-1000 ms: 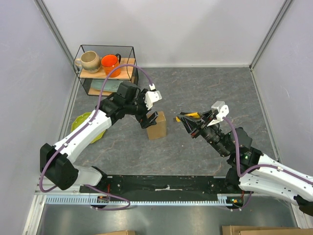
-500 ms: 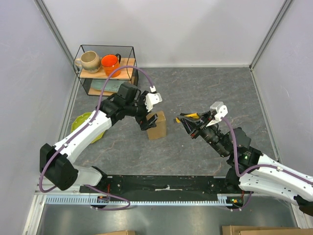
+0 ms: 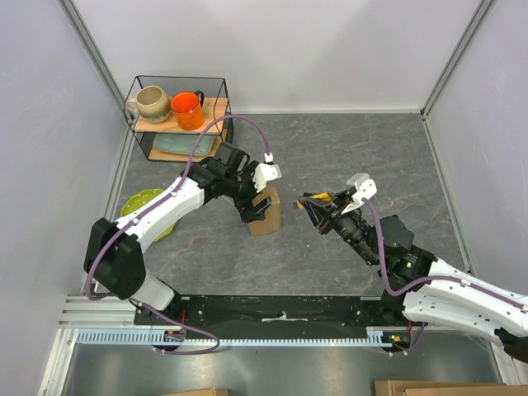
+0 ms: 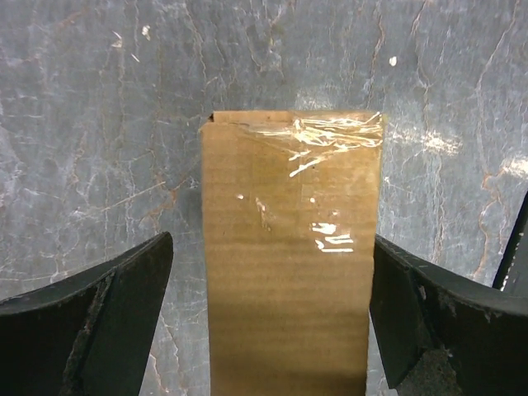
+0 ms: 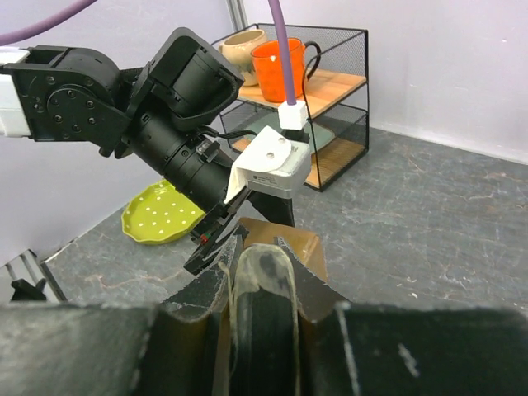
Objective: Unpack the express box
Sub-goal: Adjust the express box at the center of the board.
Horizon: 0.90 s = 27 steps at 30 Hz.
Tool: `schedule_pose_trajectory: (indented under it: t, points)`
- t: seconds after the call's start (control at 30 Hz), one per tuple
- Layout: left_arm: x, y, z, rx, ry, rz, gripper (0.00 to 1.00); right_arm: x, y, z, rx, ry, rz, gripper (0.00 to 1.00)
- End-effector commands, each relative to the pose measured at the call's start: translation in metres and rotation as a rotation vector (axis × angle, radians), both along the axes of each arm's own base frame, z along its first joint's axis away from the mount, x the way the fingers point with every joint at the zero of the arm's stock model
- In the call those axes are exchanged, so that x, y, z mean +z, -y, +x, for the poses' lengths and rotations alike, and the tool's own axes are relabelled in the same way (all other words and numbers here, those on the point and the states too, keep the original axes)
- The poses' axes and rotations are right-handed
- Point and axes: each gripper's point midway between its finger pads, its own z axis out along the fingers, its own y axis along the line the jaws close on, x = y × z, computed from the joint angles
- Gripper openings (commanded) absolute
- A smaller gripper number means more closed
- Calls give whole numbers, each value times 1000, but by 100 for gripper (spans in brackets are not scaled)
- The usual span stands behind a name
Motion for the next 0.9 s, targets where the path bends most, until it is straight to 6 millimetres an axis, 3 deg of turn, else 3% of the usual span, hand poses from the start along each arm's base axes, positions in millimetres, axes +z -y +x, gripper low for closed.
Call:
schedule_pose_trajectory:
  t: [0.0,0.07,0.1,0.2,0.3,0.43,0.6,0.87]
  points:
    - [-10,6,4,-74,-17,19,99,-7,0,8,-42,13,-23,0]
    - [-10,9,6,-83,-55,0,86,-15,-2,14,-63,7,-42,0]
    - [-15,9,6,-85,-99,10,72,-22,-3,15,-66,5,-56,0]
    - [-22,7,8,-85,-188,-11,48,-30,-5,22,-95,18,-68,0]
    - [-31,4,12,-75,-287,-37,27,-38,-8,33,-144,37,-102,0]
    - [-36,2,12,-73,-353,-61,30,-49,-11,46,-199,60,-130,0]
    - [-44,3,8,-81,-434,-90,33,-43,-6,56,-277,128,-85,0]
    - [-59,4,3,-86,-568,-126,38,-53,-34,75,-301,206,-139,0]
